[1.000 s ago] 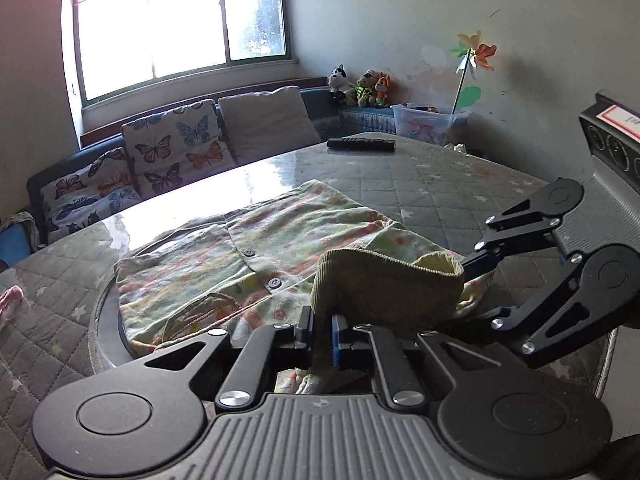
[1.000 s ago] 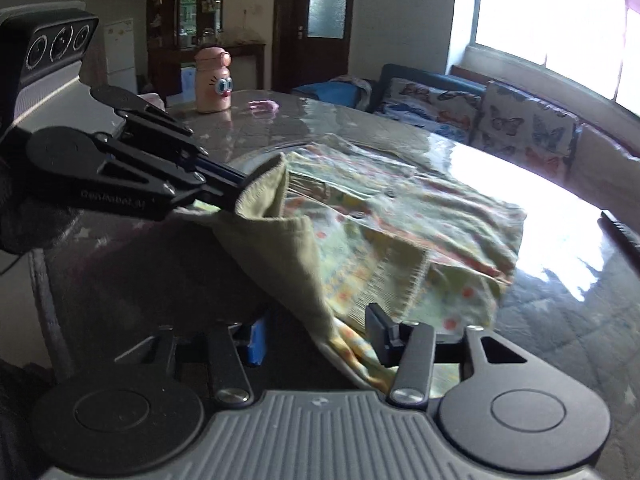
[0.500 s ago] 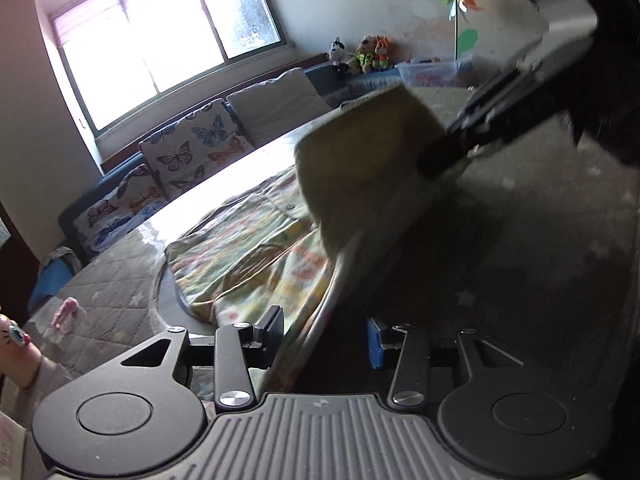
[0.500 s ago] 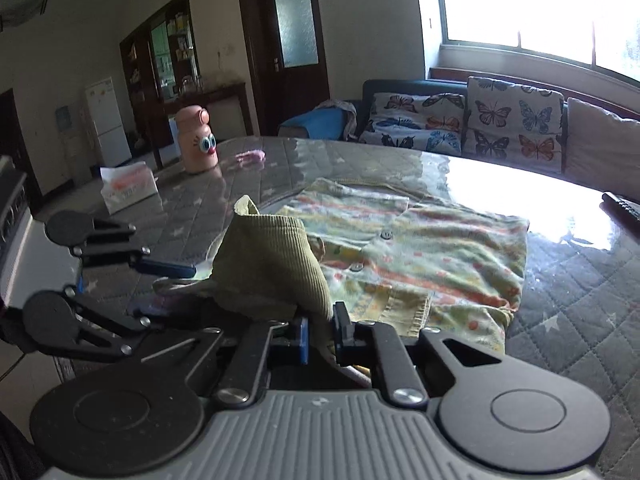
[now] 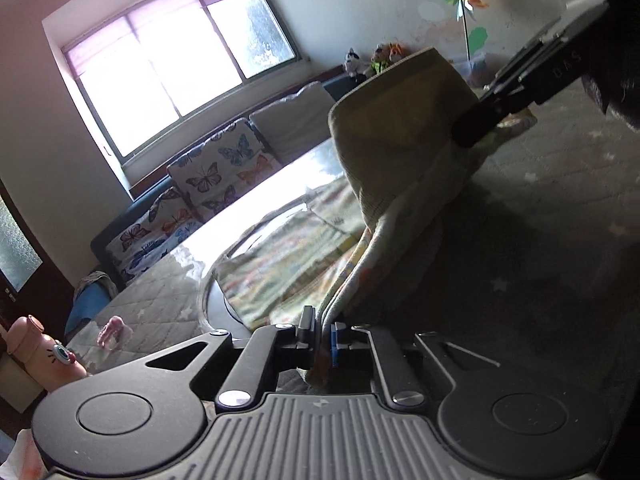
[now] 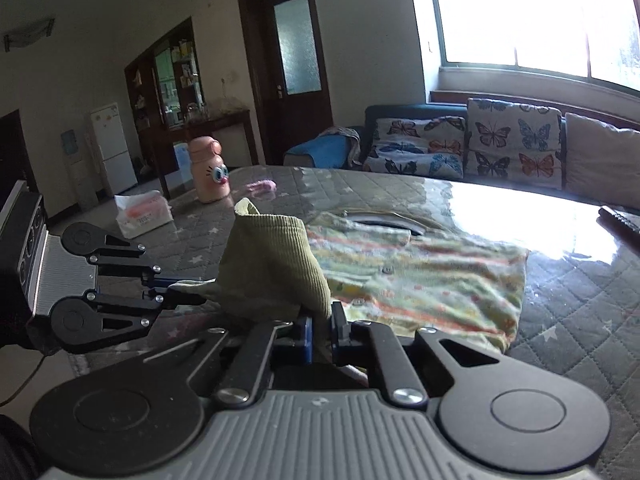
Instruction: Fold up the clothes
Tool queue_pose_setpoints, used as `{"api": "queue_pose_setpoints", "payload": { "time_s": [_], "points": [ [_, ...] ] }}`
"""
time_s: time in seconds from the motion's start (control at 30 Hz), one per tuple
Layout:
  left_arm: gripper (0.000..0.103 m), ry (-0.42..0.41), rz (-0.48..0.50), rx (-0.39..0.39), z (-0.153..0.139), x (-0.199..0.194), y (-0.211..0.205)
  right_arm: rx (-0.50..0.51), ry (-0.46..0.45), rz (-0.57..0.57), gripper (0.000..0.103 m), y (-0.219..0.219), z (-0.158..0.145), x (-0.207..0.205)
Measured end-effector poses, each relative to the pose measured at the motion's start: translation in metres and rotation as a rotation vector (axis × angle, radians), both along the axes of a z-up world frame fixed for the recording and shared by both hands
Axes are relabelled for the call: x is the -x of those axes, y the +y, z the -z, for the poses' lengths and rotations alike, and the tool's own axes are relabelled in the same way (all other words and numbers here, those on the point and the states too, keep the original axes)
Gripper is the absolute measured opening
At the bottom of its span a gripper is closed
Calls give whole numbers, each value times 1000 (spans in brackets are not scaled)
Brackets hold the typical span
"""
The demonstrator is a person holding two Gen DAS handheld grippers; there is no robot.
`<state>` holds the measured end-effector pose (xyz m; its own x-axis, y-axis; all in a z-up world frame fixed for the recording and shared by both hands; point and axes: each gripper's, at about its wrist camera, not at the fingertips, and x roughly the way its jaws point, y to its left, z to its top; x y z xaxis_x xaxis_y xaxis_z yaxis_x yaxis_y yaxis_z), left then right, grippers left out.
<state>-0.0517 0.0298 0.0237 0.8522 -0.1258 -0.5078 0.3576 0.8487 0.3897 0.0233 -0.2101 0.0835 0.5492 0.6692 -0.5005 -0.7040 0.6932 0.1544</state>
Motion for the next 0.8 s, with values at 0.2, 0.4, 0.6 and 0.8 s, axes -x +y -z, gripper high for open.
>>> {"api": "queue_pose_setpoints", "payload": {
  "time_s": [0.2,0.4,0.6,0.8],
  "points": [
    [8,11,62,37,-35,50,0,-12,-15,-62,7,-17,-28,40],
    [8,3,31,78,-46,43,0,6,-39,-71,7,-15,-41,39],
    [8,17,-23,102,-47,-11,8,42,-25,-51,7,4,-40,-18],
    [8,94,-79,117,-32,-83,20,88,-2,-26,7,25,-34,-80]
  ]
}}
